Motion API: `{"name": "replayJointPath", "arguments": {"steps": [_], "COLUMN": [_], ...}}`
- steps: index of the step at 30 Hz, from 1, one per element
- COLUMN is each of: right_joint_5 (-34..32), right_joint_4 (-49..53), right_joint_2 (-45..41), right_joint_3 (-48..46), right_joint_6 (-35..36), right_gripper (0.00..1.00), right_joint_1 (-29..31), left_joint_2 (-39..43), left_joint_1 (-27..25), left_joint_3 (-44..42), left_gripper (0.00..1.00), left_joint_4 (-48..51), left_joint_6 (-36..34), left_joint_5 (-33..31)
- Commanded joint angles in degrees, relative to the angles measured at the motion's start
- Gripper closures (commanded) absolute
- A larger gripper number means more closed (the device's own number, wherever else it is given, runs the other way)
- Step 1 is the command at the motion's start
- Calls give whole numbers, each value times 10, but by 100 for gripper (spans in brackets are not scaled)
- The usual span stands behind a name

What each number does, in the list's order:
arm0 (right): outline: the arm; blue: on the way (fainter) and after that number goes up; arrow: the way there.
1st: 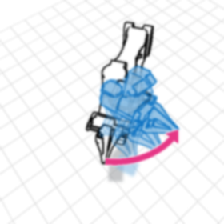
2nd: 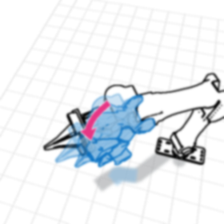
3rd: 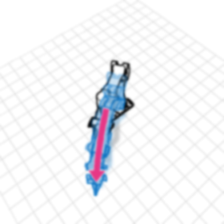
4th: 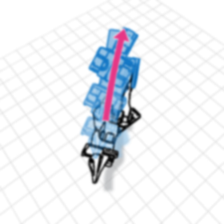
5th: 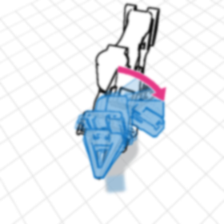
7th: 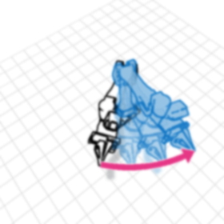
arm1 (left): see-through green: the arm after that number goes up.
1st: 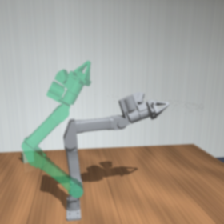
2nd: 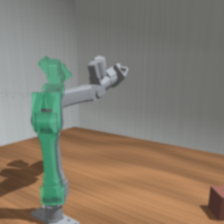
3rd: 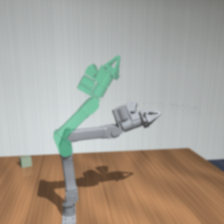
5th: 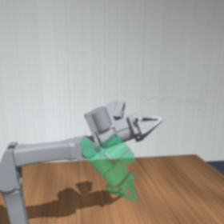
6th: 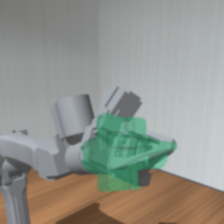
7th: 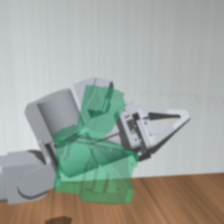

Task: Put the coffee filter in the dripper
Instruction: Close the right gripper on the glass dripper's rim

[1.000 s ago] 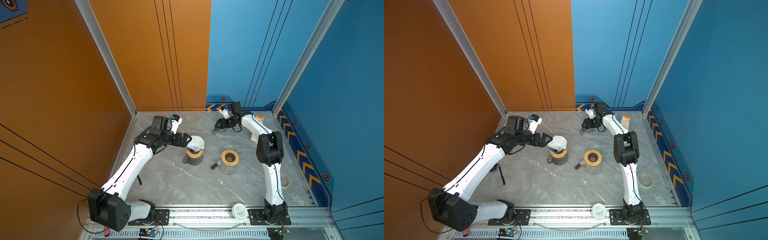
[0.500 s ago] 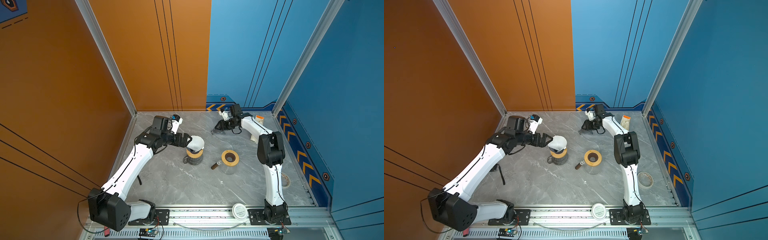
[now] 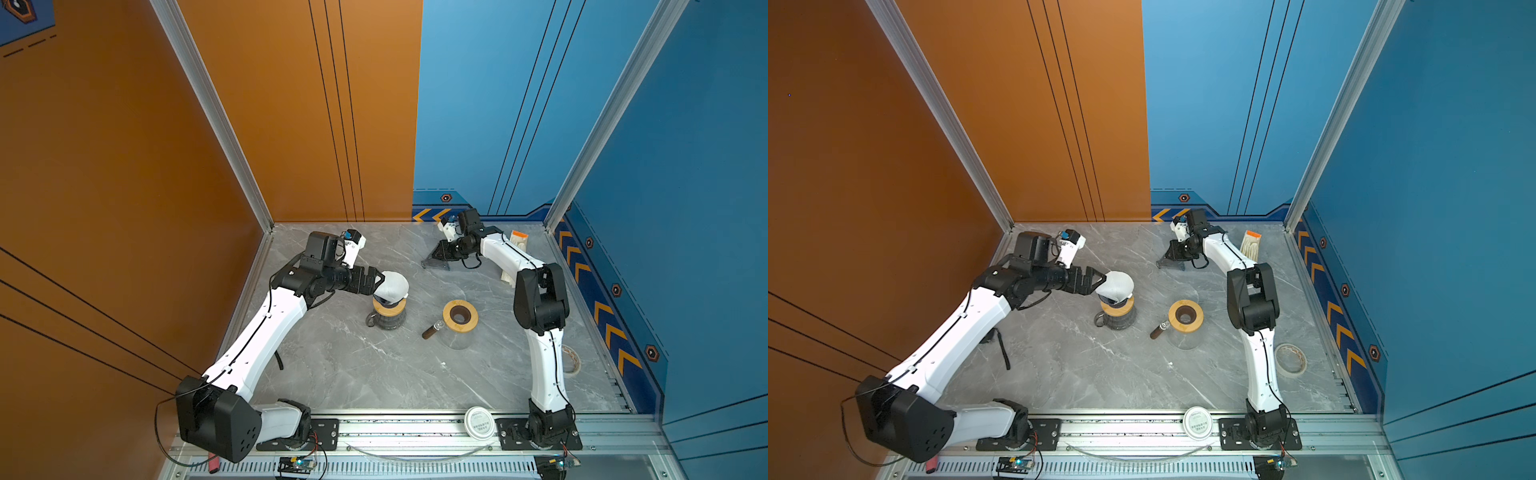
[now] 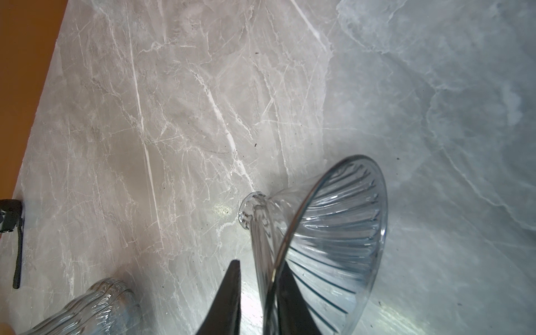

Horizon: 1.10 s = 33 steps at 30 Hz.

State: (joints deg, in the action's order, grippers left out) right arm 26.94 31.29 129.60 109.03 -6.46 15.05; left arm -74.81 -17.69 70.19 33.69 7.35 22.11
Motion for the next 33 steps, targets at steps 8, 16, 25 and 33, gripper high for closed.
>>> {"name": "replayJointPath", "arguments": {"steps": [8, 16, 25, 33], "right_joint_5": [-27, -37, -36, -44], "right_joint_4": [-2, 0, 0, 10], "right_joint_2": [9, 5, -22, -80], "right_joint_3": [5, 7, 1, -8], "right_joint_6": [-16, -20, -31, -39], "right_gripper": [80, 85, 94, 96], "right_joint_1": [5, 8, 7, 7], "left_joint_2": [-5, -6, -4, 3], "left_joint_1": [-4, -4, -4, -9], "left_joint_3": [15, 13, 18, 34], "left_gripper": [2, 2, 2, 2], "left_joint_4": [9, 9, 10, 9], "left_joint_6": [-2, -4, -5, -4], "left_joint_5": [-11, -13, -13, -9]}}
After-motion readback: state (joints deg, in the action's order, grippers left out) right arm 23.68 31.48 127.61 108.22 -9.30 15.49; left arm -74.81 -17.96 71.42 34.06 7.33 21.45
